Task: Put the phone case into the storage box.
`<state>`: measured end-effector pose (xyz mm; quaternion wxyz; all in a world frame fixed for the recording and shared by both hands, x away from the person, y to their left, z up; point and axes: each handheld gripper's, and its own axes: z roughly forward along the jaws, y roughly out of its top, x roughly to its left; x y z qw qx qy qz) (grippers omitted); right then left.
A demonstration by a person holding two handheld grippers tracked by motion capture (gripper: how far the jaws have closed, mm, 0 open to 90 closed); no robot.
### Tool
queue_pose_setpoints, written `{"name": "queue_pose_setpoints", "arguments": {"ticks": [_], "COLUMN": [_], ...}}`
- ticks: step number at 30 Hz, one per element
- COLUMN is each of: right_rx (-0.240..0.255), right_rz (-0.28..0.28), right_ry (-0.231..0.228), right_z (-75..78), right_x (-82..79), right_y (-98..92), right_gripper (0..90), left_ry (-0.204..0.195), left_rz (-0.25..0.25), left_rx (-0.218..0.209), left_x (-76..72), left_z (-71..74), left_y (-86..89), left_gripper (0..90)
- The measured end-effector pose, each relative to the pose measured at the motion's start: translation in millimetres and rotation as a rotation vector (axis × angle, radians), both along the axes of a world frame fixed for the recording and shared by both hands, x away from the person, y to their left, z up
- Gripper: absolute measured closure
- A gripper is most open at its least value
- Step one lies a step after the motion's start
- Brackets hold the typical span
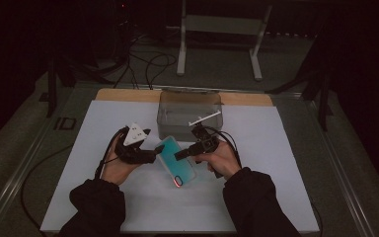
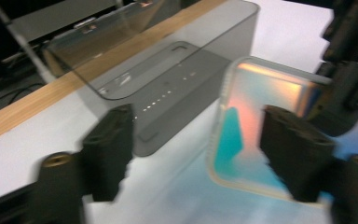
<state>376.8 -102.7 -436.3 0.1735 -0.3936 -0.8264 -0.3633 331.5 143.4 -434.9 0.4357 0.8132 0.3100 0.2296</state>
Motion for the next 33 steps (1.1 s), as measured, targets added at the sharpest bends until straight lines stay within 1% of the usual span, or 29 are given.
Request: {"name": "queue_pose_setpoints", "arguments": {"ticks": [1,2,3,4,5,7,8,11,13,16,20,24,33], "right_rx": [0.0,0.001,-0.001,-0.001,0.0,-0.002,-0.001,0.002,-0.001,-0.002,-0.001,0.0,0.003], "right_rz": [-0.001,0.001,-0.002,-0.002,0.0,0.0,-0.001,0.002,0.002,0.001,0.001,-0.001,-0.009], "right_ry": [0.0,0.0,-0.001,0.0,-0.001,-0.003,-0.003,-0.007,-0.012,-0.015,-0.021,-0.026,-0.034], "right_z": [-0.1,-0.1,-0.2,-0.2,-0.2,-0.1,0.0,0.5,0.7,1.4,2.1,2.7,4.9], "right_x": [0.0,0.1,0.1,0.1,0.1,0.0,0.0,-0.5,-0.9,-1.5,-1.8,-2.1,-2.8], "right_y": [0.1,0.0,0.1,0.1,0.1,0.1,0.1,0.0,0.0,0.0,-0.3,-0.6,-2.1], "right_gripper": [81.9,81.9,81.9,81.9,81.8,81.9,81.9,81.9,81.9,81.9,81.8,81.8,81.8], "left_ry": [-0.003,-0.008,-0.01,-0.008,-0.008,-0.007,-0.013,-0.017,-0.03,-0.039,-0.056,-0.062,-0.075], "left_rz": [0.012,0.025,0.031,0.039,0.045,0.053,0.07,0.085,0.096,0.107,0.133,0.158,0.185], "left_rx": [0.001,0.003,0.006,0.008,0.001,-0.006,-0.027,-0.046,-0.046,-0.062,-0.071,-0.076,-0.101], "left_x": [-0.1,-0.4,-0.5,-0.2,0.0,0.2,0.3,-1.2,-3.5,-6.8,-12.2,-17.9,-27.4], "left_z": [0.2,0.5,0.5,0.6,0.9,1.1,1.5,1.8,2.0,2.5,2.1,0.5,-3.8], "left_y": [0.0,0.3,0.4,0.6,1.5,3.0,6.4,10.8,12.9,16.0,18.9,22.6,36.0], "left_gripper": [15.4,13.6,9.7,3.3,0.2,0.1,0.1,0.0,0.1,0.1,0.1,0.1,0.0]}}
